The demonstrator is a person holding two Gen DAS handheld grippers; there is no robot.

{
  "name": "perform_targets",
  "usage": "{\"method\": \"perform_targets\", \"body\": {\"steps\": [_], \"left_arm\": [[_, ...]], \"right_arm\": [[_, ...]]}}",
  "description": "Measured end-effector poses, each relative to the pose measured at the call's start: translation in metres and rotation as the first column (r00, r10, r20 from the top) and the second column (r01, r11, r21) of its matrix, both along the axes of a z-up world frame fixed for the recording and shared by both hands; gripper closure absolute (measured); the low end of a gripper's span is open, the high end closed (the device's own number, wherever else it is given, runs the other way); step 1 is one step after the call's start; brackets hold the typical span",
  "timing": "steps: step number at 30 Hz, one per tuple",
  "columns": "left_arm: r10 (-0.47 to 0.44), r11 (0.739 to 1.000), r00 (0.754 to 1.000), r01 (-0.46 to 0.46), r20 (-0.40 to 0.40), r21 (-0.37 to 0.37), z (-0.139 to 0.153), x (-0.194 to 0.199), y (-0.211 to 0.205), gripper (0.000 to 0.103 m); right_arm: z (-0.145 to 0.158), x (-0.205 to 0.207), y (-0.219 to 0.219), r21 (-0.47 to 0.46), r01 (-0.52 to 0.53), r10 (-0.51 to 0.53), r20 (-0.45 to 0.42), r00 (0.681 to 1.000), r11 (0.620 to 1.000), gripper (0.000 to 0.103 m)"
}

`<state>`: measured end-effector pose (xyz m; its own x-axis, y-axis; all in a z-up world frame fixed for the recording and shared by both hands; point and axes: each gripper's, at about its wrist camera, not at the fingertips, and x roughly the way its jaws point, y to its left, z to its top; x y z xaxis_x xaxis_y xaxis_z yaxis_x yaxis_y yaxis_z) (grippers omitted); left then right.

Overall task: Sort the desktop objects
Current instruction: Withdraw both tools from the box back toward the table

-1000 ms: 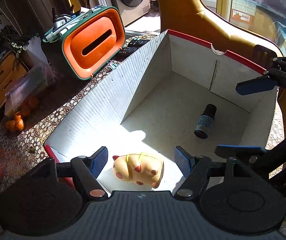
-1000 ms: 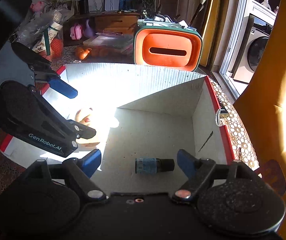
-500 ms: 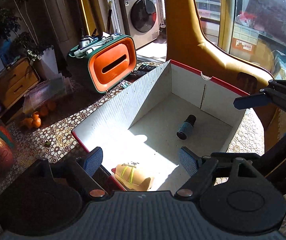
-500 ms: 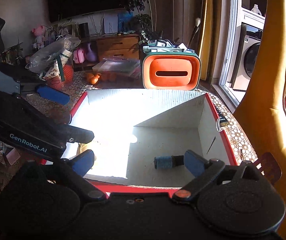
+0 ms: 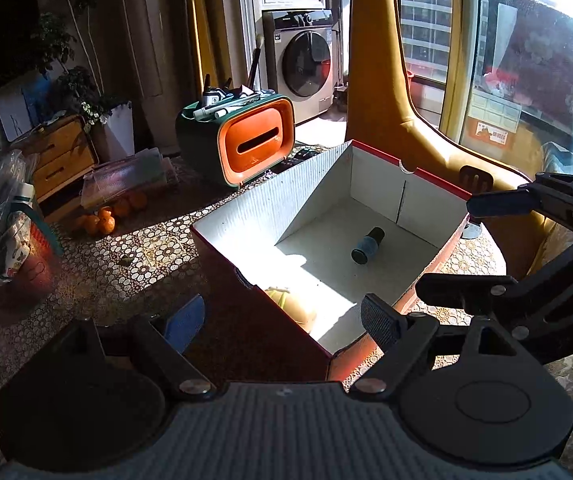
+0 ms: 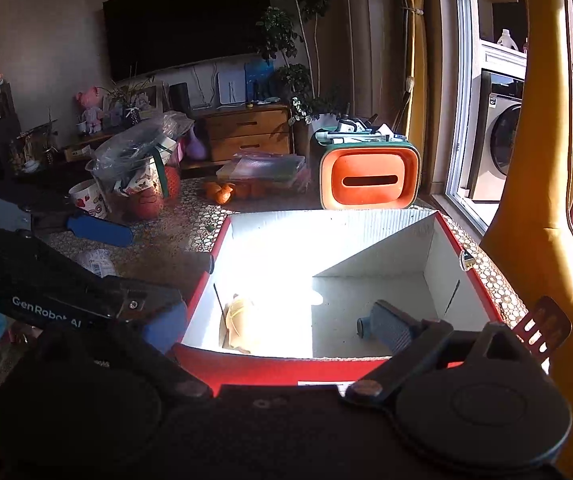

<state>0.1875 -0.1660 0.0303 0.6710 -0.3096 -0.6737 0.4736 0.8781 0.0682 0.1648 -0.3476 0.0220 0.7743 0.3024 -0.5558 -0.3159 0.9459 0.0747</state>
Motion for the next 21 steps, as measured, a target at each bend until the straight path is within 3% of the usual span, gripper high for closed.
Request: {"method": "perform_targets", "body": {"steps": [8, 14, 18, 21], "left_arm": [[0.050, 0.998, 0.997, -0.047, 0.056, -0.038, 0.006, -0.040, 0.045, 0.016], [0.115, 0.992, 0.991, -0.110, 0.074, -0.066, 0.004, -0.066, 0.083, 0.015], [0.149, 0.987, 0.985, -0.142, 0.085, -0.076, 0.000, -0.084, 0.104, 0.001], [0.174, 0.982, 0.979, -0.166, 0.102, -0.086, 0.000, -0.096, 0.117, 0.001]], "right_arm": [[0.006, -0.029, 0.036, -0.064, -0.010, 0.015, 0.081, 0.997, 0.998, 0.005], [0.010, -0.044, 0.057, -0.018, -0.050, 0.051, 0.078, 0.996, 0.999, 0.004], [0.011, -0.052, 0.074, -0.003, -0.075, 0.075, 0.076, 0.994, 0.997, 0.004], [0.009, -0.058, 0.087, 0.011, -0.093, 0.092, 0.073, 0.993, 0.996, 0.004]]}}
